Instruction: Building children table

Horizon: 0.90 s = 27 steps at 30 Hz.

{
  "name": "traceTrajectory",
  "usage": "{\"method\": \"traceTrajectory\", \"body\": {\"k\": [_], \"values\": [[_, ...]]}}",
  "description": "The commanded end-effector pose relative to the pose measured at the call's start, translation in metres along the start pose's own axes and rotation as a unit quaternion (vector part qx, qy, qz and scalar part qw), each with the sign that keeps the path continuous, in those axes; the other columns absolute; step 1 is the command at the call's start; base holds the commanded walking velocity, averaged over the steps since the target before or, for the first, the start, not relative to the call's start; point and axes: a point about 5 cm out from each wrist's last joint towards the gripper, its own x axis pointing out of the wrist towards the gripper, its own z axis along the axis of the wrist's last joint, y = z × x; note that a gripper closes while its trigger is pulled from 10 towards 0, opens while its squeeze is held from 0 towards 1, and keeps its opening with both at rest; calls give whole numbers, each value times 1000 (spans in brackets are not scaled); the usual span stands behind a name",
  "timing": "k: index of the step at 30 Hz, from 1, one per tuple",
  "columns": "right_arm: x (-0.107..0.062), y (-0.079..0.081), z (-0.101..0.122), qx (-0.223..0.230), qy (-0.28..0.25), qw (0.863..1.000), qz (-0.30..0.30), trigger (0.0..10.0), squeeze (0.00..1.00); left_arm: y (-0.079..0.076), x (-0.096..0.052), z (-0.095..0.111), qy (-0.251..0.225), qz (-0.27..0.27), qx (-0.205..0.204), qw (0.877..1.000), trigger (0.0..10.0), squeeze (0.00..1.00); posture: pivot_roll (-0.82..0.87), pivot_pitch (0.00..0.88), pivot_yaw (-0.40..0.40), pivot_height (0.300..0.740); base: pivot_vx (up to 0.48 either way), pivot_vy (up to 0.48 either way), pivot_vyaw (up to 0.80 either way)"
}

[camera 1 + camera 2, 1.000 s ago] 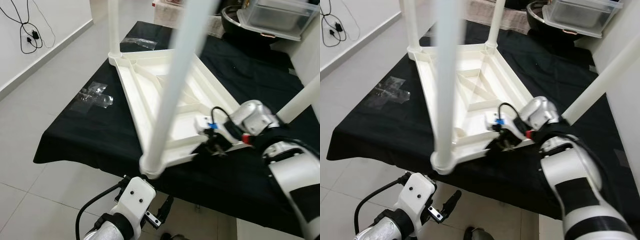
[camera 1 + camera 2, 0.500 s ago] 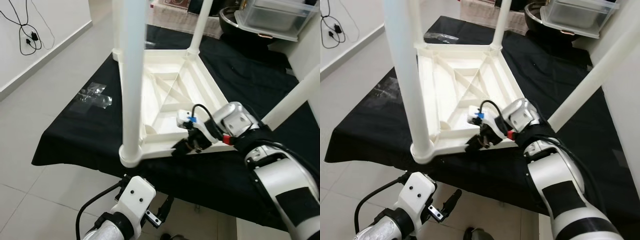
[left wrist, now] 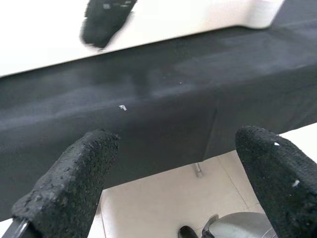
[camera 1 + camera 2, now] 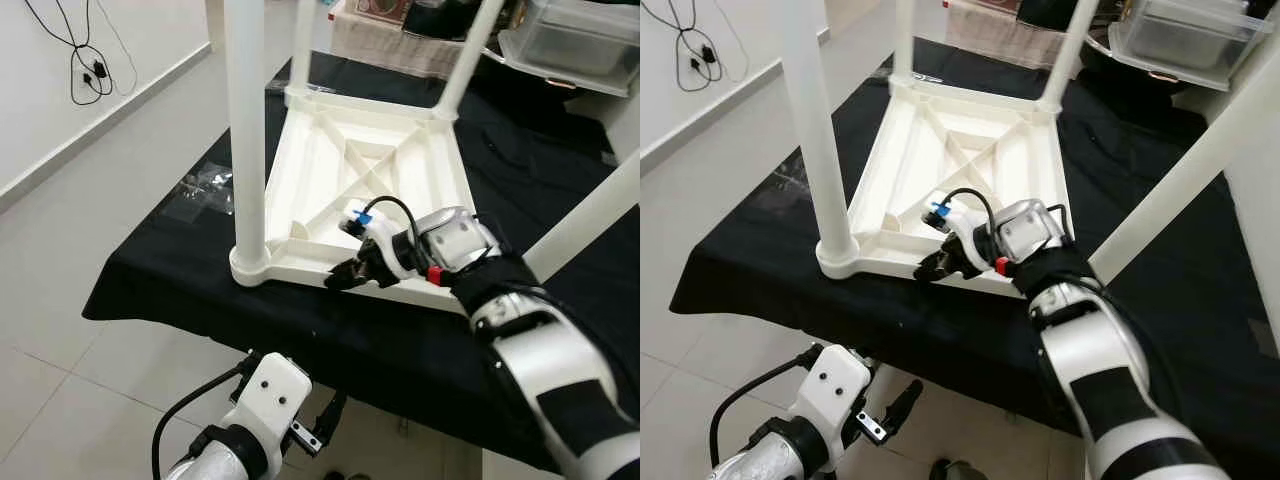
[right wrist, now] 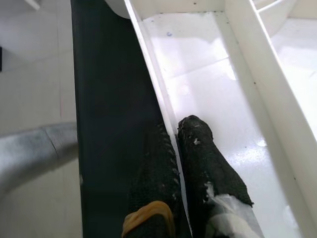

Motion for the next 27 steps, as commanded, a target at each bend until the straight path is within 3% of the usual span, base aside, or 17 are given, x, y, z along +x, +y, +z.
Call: {"method": "traceTrajectory", "body": {"k": [1,8,12,13,18,19,24,25,26,27], "values": [[-8,-4,-4,48,-22,998,-20,0,0,-2,-1,-3,5,-6,-1,1000,10000,0,71,124,-121,740,0,0,0],[7,15,3,67,-37,997,-21,0,0,-1,0,-3,5,-6,0,1000,10000,0,76,123,-122,740,0,0,0],[20,43,8,16,-51,999,5,0,0,-2,1,-3,5,-6,0,1000,10000,0,81,120,-120,740,0,0,0],[21,45,8,12,-52,999,-2,10000,0,-1,1,-3,5,-6,0,1000,10000,0,79,118,-124,740,0,0,0],[18,47,10,13,-63,998,-23,10000,0,-1,1,-4,6,-5,-2,1000,10000,0,77,118,-125,740,0,0,0],[16,45,12,10,-73,997,-26,10000,1000,-1,1,-4,6,-5,-2,1000,10000,0,73,115,-124,740,0,0,0],[8,42,23,21,-124,991,-46,10000,1000,-1,2,-4,6,-5,-2,1000,10000,0,75,113,-125,740,0,0,0],[6,43,26,20,-138,989,-53,10000,749,-1,3,-5,7,-5,-2,1000,10000,0,75,111,-124,740,0,0,0],[6,43,26,20,-138,989,-53,10000,749,-1,3,-5,7,-5,-2,1000,10000,0,75,111,-124,740,0,0,0],[3,44,27,15,-144,988,-59,10000,0,-1,3,-5,8,-4,-3,1000,10000,0,77,110,-124,740,0,0,0]]}}
